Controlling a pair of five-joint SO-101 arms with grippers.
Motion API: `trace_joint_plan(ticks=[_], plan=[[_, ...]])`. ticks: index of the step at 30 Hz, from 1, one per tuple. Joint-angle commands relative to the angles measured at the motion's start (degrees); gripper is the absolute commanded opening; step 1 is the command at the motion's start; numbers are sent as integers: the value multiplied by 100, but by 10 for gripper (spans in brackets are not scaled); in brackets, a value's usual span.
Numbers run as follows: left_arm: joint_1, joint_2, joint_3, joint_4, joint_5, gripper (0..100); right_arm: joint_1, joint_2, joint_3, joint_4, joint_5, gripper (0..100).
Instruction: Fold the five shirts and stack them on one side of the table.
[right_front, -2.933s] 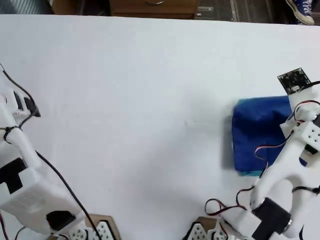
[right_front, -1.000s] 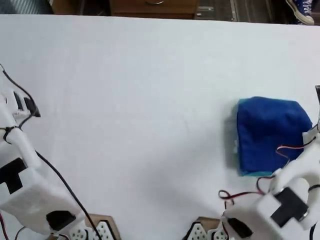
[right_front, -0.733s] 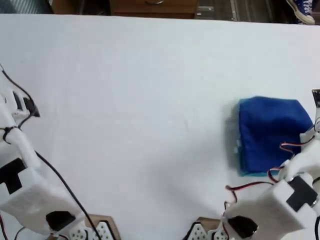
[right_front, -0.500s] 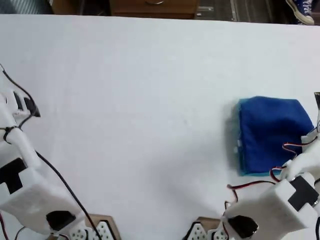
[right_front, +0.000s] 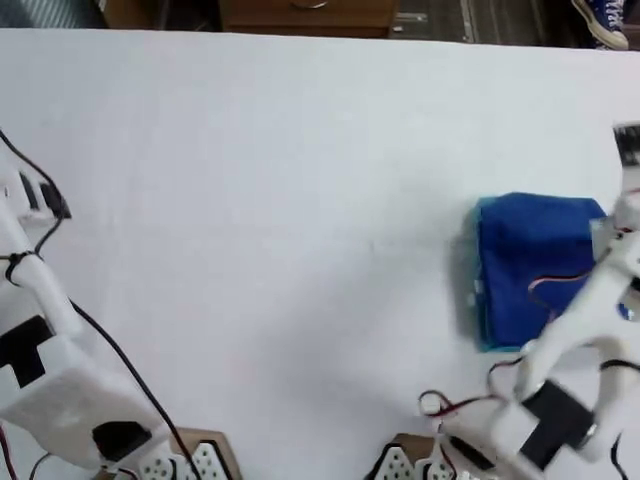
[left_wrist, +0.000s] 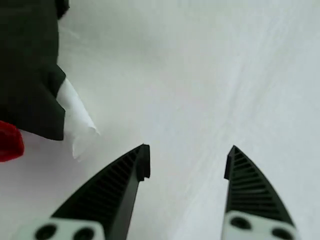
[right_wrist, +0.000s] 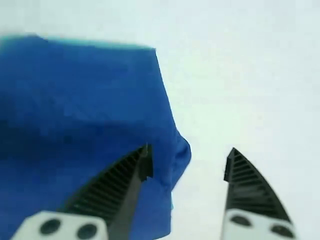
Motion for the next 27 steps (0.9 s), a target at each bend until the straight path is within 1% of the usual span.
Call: trace_joint_plan(ticks=[1,3,6,8,10,13,17,20,24,27], plan=[[-316,-105,-927,-9,35,264,-1033,-1068,-237,699,-1055,250],[-589,-105,-1393,114,18,264,-1824,-1341,-229,1314,-1398,250],[-1116,-105,-2070,281,0,264,-3020,-1516,-53,2070,-1644,250],[-1574,-97,-2440,352,-158,264,-3653,-1578,255,2325,-1626,250],[-2075,-62,-2659,343,-325,264,-4057,-1613,703,2316,-1521,250],[-2787,-35,-2703,229,-571,264,-4312,-1613,1424,2018,-1134,250],[-3288,-35,-2404,-237,-1099,264,-4365,-1613,2136,1710,-932,250],[-3358,-35,-2009,-835,-1662,264,-4479,-1613,2418,1631,-932,250],[-3358,0,-1464,-1811,-2268,265,-4840,-1613,2541,1648,-949,250],[-3323,325,-1244,-2435,-2646,266,-5059,-1613,2558,1675,-985,247]])
